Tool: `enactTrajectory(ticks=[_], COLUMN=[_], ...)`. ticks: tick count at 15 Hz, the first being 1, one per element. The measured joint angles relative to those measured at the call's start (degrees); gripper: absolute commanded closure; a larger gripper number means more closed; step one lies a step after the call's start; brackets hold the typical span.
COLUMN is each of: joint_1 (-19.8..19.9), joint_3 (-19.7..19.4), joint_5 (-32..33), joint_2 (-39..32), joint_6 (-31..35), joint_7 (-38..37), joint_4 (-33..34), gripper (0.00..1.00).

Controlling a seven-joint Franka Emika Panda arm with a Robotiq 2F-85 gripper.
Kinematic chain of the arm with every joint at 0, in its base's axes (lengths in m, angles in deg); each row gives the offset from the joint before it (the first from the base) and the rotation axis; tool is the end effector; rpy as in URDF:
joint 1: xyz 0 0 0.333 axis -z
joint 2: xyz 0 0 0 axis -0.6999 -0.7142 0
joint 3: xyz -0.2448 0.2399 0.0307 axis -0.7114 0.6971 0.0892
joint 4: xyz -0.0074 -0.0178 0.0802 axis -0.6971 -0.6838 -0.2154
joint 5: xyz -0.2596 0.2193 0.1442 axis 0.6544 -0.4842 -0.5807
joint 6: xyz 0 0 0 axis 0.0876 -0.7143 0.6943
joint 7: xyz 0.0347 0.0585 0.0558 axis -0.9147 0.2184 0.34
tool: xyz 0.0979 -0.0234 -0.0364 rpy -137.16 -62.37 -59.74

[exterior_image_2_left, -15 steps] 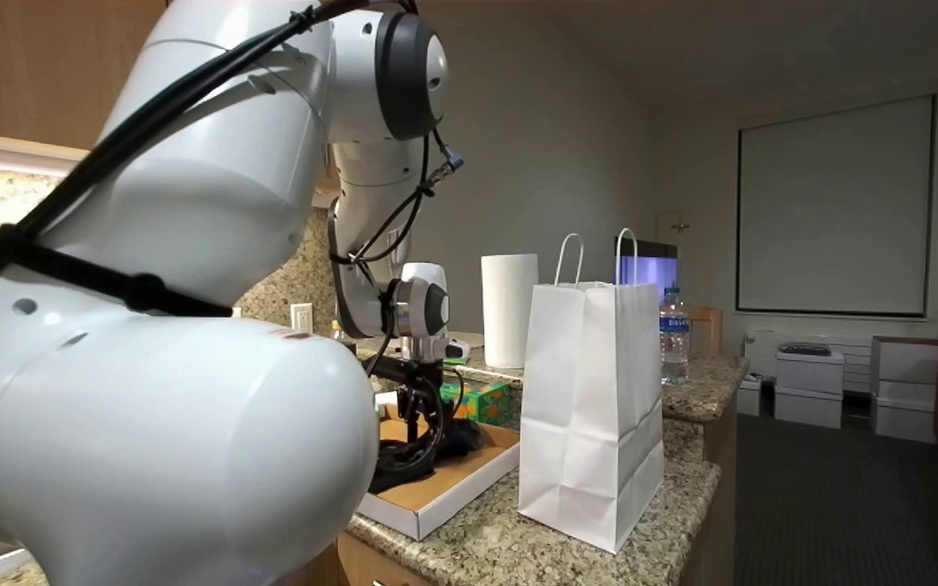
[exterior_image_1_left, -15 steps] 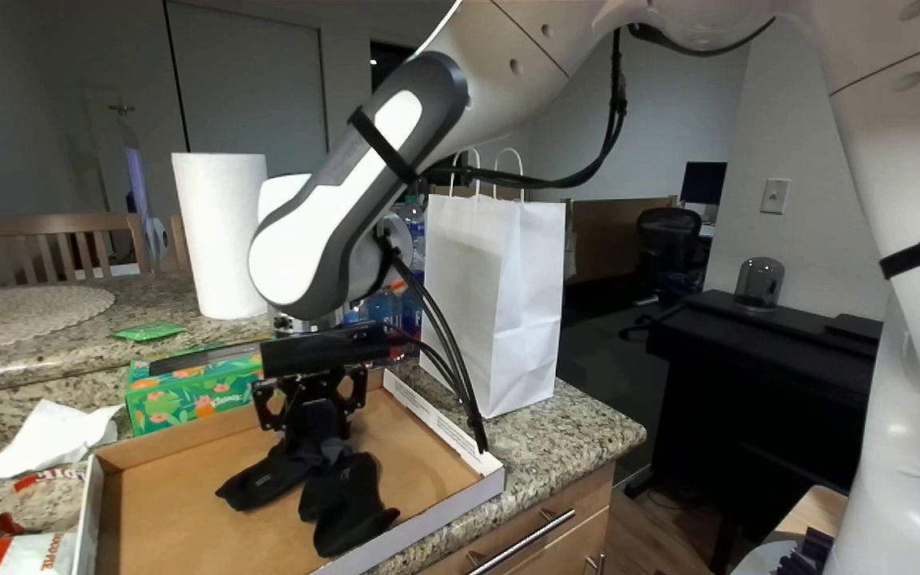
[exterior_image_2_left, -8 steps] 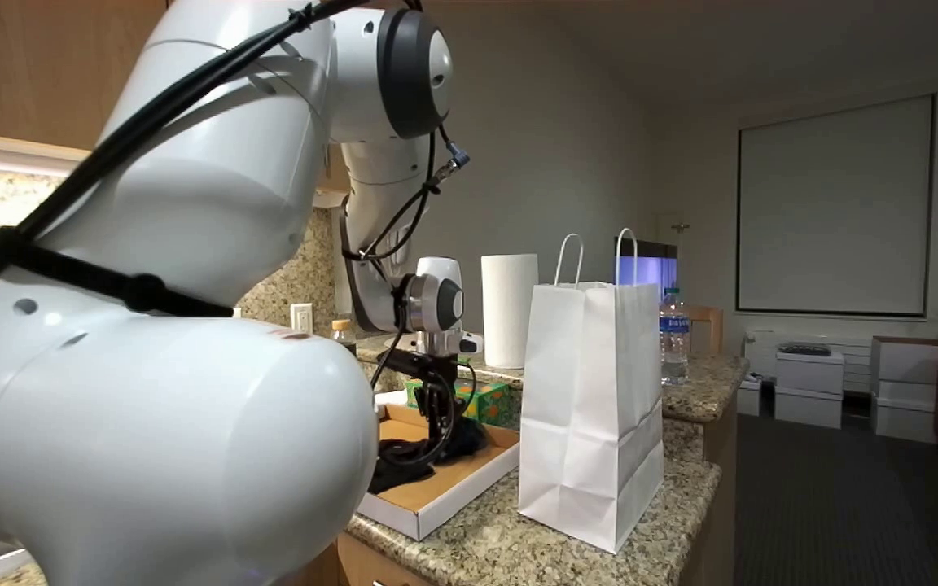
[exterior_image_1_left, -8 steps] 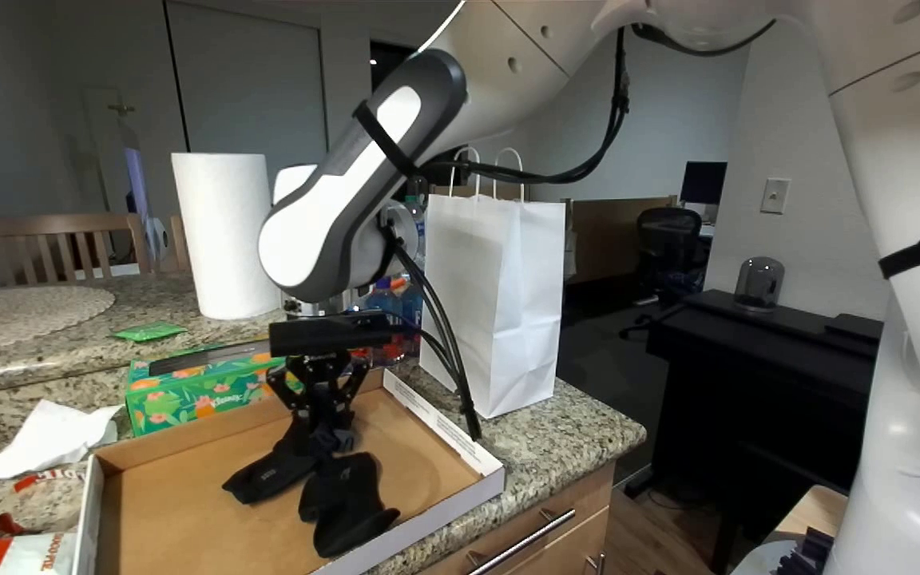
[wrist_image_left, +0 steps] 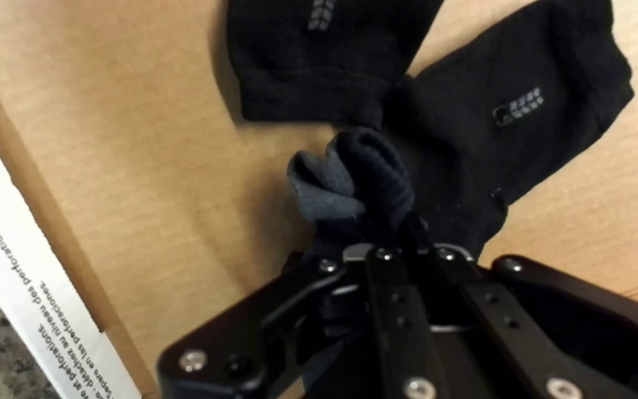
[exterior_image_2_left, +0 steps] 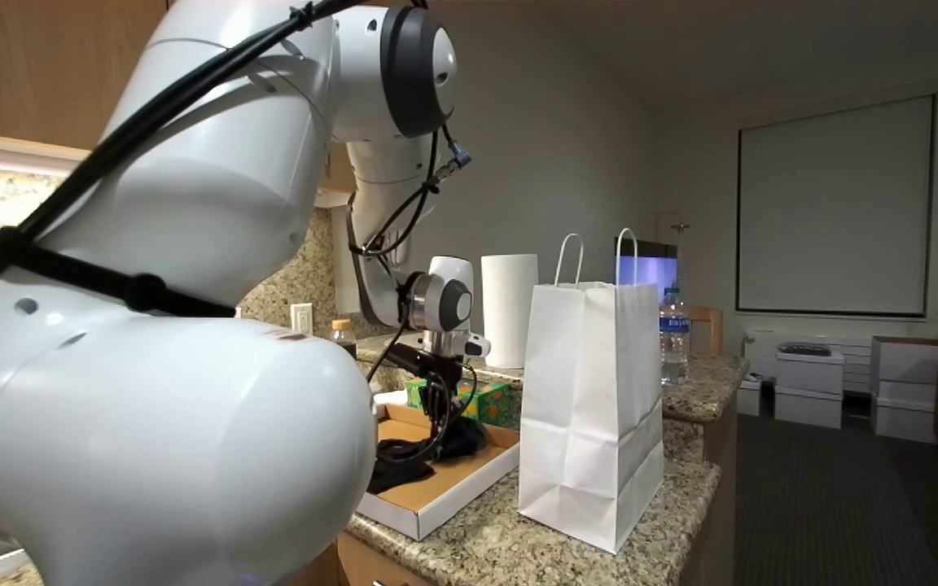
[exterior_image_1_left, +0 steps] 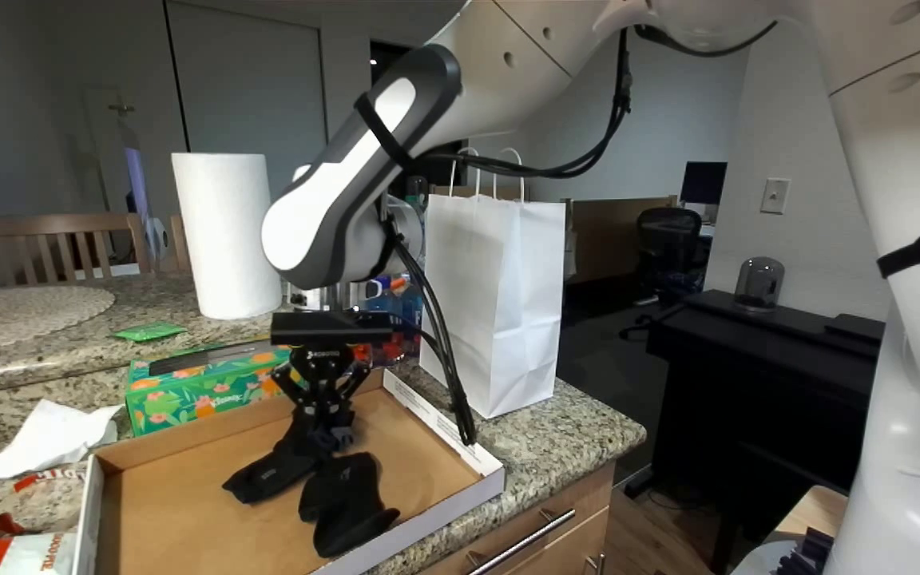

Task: Pick up all the socks from the cover box and put them in the paper bag

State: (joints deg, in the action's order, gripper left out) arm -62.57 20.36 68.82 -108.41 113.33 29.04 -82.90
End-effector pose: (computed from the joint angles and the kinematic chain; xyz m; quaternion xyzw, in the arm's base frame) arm 0.5473 0.2618 0.3022 -0.9879 0.1439 0.0198 0.0543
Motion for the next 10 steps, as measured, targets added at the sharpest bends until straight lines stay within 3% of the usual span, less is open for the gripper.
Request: enactTrajectory(ticks=[5,10], joint_1=[1.3,2.6], joint_3=[1.3,1.8], joint_5=[-4.0,-4.7], joint_2=[5.1,18.7], joint_6=[-1.2,-12.2], joint_7=[5.5,12.3], joint_4=[-1.5,-4.2], gripper=[0.92,0.93])
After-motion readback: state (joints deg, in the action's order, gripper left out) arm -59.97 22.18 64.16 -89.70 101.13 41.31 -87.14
